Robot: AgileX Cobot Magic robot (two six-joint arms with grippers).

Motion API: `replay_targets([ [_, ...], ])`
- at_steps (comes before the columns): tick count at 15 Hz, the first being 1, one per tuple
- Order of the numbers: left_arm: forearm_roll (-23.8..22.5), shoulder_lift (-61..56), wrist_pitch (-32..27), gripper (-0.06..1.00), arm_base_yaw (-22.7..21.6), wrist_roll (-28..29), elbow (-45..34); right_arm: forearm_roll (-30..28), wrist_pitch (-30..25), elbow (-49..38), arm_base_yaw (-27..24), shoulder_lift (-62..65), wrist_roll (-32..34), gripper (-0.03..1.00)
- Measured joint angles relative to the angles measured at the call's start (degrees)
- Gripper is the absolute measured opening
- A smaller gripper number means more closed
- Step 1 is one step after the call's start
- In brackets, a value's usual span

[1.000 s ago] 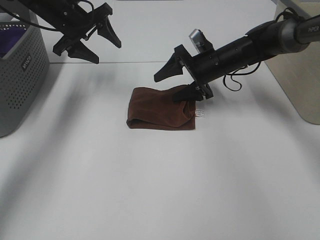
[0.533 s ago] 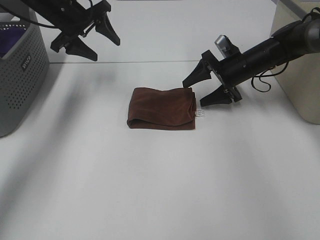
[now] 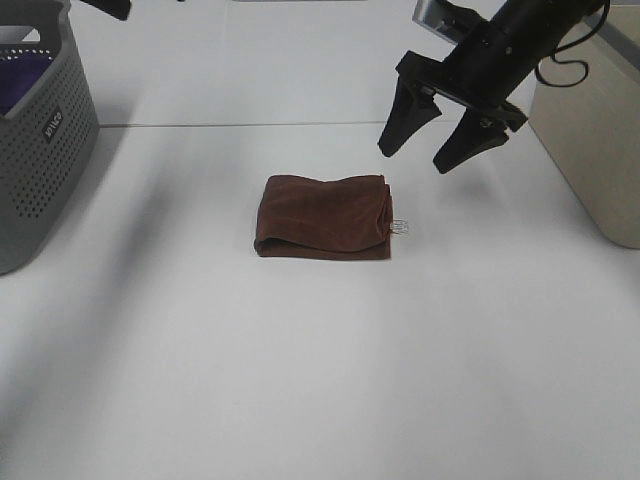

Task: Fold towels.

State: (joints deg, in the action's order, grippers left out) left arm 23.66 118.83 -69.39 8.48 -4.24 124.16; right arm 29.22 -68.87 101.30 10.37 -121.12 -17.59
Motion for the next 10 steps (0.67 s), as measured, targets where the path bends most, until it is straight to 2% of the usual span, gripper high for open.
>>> replay_targets([
  [2,-9.63,-7.91,0.00,0.69,0.97,2.12,-7.73,-11.12,-0.06,-1.83,4.58,5.44,6.53,0.77],
  [4,-14.44,-18.05,-0.06,0.69,1.15,4.24,-19.60,-16.56,-0.11,-6.36,8.14,11.75,11.06,0.77],
  [6,-16.04,-28.48,-0.06,0.69,1.15,5.90,-34.61,-18.16,-0.23,-13.35,9.57,18.45,13.18,0.77],
  [7,-16.04,-31.23,-0.11,0.69,1.15,6.19,-38.56,-18.45,-0.29,-15.47,9.57,20.23,14.09,0.77],
  [10,-16.10,-47.90,-0.06,0.69,1.15,6.88,-60.22,-20.23,-0.74,-28.19,9.57,29.85,15.81,0.77],
])
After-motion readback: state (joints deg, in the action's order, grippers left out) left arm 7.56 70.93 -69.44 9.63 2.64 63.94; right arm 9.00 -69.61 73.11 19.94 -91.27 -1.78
